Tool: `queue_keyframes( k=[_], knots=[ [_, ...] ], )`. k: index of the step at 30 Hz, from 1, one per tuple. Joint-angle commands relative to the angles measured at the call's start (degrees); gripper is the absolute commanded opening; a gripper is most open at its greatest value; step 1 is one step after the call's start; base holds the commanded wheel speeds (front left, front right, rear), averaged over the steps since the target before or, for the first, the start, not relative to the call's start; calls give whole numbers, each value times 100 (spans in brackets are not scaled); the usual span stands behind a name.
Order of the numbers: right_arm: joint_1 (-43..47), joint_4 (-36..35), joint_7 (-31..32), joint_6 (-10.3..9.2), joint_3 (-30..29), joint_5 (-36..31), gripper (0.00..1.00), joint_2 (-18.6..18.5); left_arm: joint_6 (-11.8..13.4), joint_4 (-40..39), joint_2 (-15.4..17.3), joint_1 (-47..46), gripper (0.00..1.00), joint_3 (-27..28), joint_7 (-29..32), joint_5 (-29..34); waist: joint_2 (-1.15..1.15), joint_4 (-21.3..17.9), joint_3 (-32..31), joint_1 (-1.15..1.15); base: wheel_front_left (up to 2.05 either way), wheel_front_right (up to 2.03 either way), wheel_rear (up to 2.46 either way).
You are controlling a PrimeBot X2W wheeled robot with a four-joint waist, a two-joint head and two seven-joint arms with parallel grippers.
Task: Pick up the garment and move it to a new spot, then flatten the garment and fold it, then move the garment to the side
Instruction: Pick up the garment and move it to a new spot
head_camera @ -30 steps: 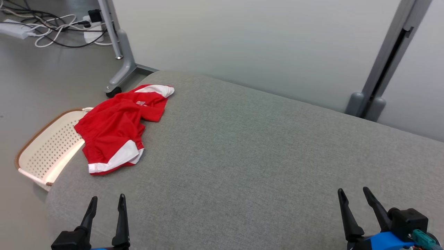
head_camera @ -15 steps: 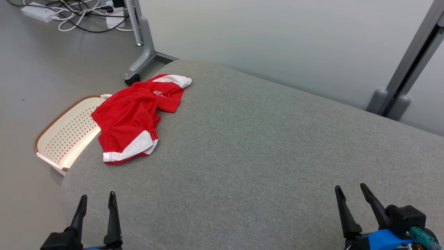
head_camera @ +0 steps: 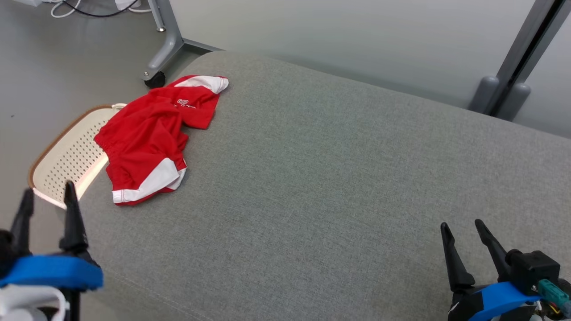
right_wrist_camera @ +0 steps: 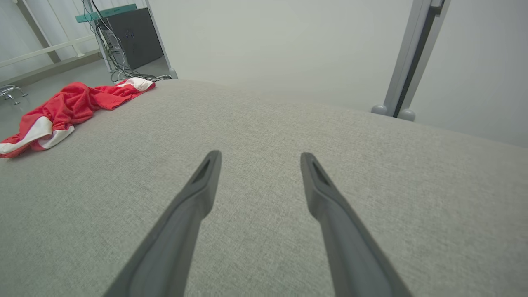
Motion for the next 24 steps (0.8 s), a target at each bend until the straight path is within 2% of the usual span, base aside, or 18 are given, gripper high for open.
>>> queue_keyframes(
  k=[1, 5, 10, 15, 16, 18, 24],
  knots=[
    [-1, -79, 75, 1, -51, -80, 100, -21, -58, 115, 176, -435, 100, 95, 242, -95, -1, 0, 143, 0, 0, 0, 0],
    [-139, -313, 236, 1, -32, -179, 100, -160, -239, 692, 439, -1409, 100, 209, 870, -448, -1, -216, 506, 0, 0, 0, 0],
    [-295, -677, 431, 1, 92, -174, 100, -370, -196, 1549, 619, -2414, 100, 358, 1545, -815, -1, -646, 1079, 0, 0, 0, 0],
    [-399, -1079, 617, 1, 137, -210, 100, -515, -160, 2094, 824, -2935, 100, 479, 2004, -1001, -1, -1034, 1689, 0, 0, 0, 0],
    [-417, -1307, 706, 2, 106, -212, 100, -623, -92, 2323, 893, -3157, 100, 496, 2235, -1062, -1, -1169, 1995, 0, 0, 0, 0],
    [-451, -1542, 817, 1, 79, -234, 100, -705, -112, 2702, 1035, -3412, 100, 581, 2407, -1158, -1, -1314, 2314, 0, 0, 0, 0],
    [-537, -2119, 965, 1, 46, -241, 100, -808, 81, 3778, 859, -3958, 100, 647, 3063, -1544, -1, -1528, 2953, 0, 0, 0, 0]
  ],
)
